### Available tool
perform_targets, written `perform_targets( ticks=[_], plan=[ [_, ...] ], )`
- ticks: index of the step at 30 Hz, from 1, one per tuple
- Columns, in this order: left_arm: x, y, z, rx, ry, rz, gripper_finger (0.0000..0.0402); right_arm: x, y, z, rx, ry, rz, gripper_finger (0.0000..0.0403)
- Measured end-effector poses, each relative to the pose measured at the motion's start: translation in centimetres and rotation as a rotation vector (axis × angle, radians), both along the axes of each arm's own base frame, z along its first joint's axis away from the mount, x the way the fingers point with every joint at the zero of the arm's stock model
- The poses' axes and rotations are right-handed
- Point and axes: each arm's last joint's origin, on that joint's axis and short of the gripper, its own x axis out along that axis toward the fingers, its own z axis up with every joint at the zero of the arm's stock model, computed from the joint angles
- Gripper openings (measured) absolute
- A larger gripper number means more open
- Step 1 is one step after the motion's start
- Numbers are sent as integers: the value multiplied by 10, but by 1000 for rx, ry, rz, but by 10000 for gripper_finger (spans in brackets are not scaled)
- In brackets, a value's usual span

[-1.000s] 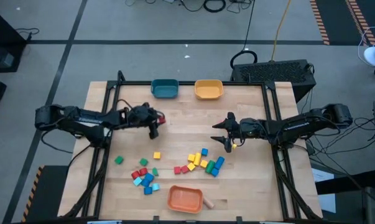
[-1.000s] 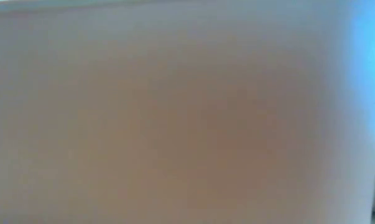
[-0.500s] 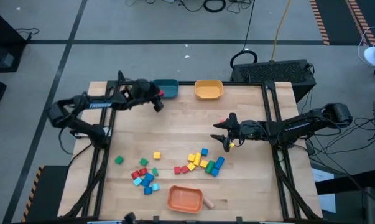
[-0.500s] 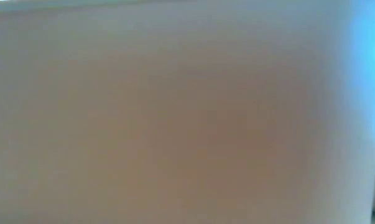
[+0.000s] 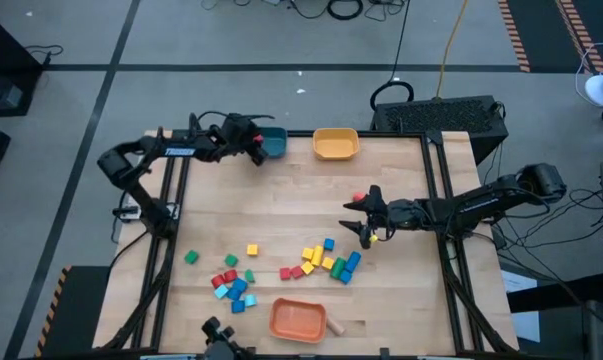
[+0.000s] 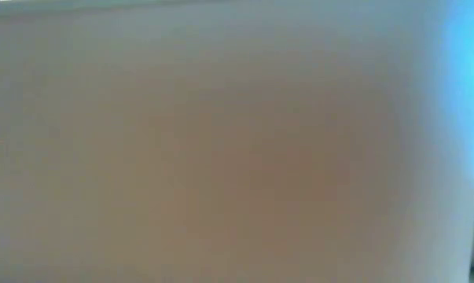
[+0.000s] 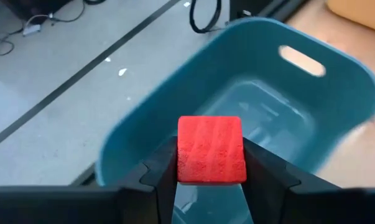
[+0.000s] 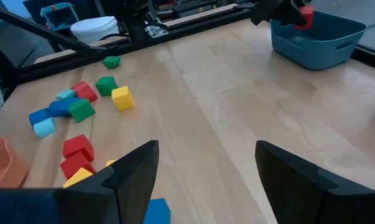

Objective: Sort blocks by size
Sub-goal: Put the red square block into the blue bin, then put the yellow square block into the blue bin

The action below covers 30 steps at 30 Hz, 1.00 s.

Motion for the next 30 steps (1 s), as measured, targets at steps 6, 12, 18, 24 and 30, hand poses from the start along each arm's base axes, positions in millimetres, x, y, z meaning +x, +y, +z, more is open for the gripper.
perform_targets(
  ticks=[6, 12, 18, 24, 30],
  plan=[
    [-3, 3, 0, -13, -15, -8, 150, 0, 0, 0, -1, 0, 0, 253],
    [-2, 3, 0, -21, -20, -20, 151, 0, 0, 0, -2, 0, 0, 253],
    [-2, 3, 0, -24, -18, -19, 172, 0, 0, 0, -1, 0, 0, 253],
    [-3, 2, -1, -33, -10, -19, 228, 0, 0, 0, -2, 0, 0, 253],
    [-3, 0, 1, -41, -8, -50, 239, 0, 0, 0, -4, 1, 0, 253]
  ],
)
